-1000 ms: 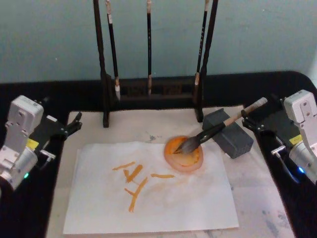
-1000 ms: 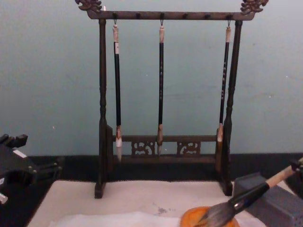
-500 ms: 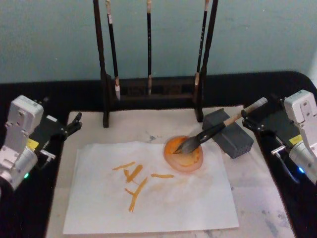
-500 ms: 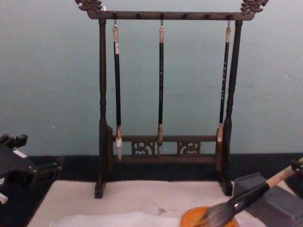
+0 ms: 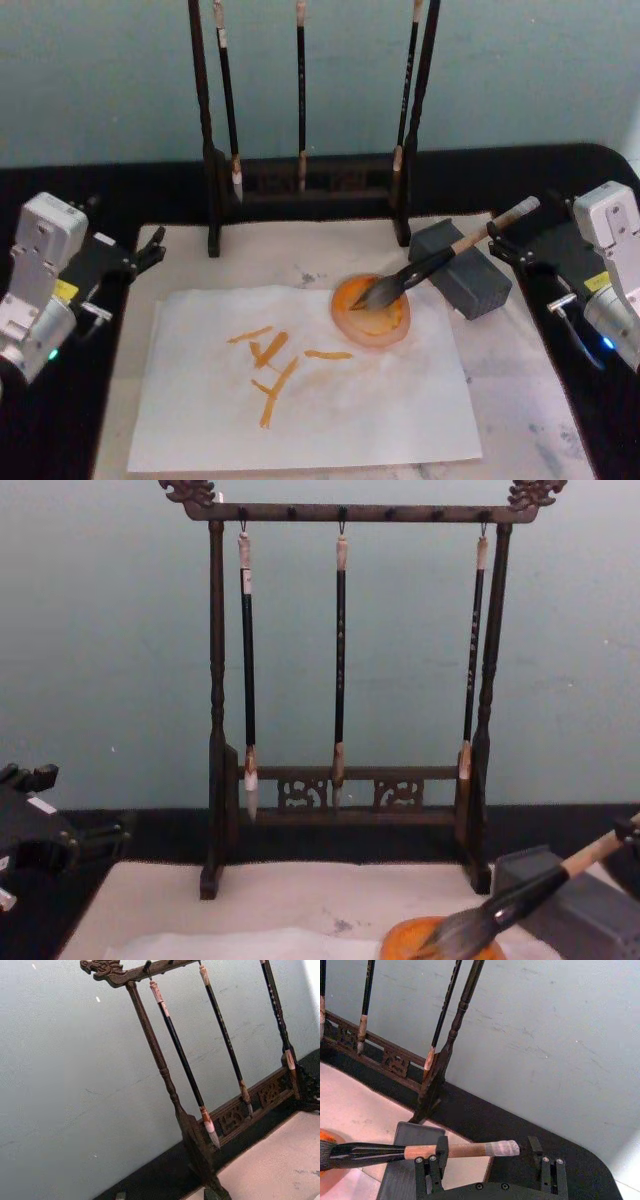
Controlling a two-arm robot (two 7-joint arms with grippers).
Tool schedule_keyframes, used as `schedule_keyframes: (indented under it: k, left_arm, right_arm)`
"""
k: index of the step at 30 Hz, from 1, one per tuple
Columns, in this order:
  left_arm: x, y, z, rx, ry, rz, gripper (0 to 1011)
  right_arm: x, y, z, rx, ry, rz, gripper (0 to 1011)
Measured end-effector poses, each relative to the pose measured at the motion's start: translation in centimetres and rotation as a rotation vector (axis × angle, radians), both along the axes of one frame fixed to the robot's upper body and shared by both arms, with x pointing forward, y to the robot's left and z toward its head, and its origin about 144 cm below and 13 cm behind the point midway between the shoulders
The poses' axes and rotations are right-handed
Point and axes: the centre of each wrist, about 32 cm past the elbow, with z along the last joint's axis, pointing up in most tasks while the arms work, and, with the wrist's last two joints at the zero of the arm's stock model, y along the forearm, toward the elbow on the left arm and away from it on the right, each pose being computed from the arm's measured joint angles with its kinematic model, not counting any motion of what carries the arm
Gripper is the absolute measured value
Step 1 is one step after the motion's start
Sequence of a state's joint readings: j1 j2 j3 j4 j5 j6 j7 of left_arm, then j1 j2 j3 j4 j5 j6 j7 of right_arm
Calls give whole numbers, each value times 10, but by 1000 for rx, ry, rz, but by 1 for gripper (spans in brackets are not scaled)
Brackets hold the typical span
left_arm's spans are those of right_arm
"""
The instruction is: Pick up the brush from the inkstone, write on the paper, then place the brush back to its original position.
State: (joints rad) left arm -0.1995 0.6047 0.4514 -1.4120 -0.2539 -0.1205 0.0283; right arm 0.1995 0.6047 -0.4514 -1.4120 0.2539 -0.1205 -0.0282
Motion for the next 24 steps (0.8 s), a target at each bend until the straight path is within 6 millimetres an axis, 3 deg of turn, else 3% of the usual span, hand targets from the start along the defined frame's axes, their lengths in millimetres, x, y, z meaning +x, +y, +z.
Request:
schedule_keyframes:
  k: [24]
  left_arm:
    - [0,0,0,0,0,0,1010]
  right_arm:
    - [0,0,0,0,0,0,1000]
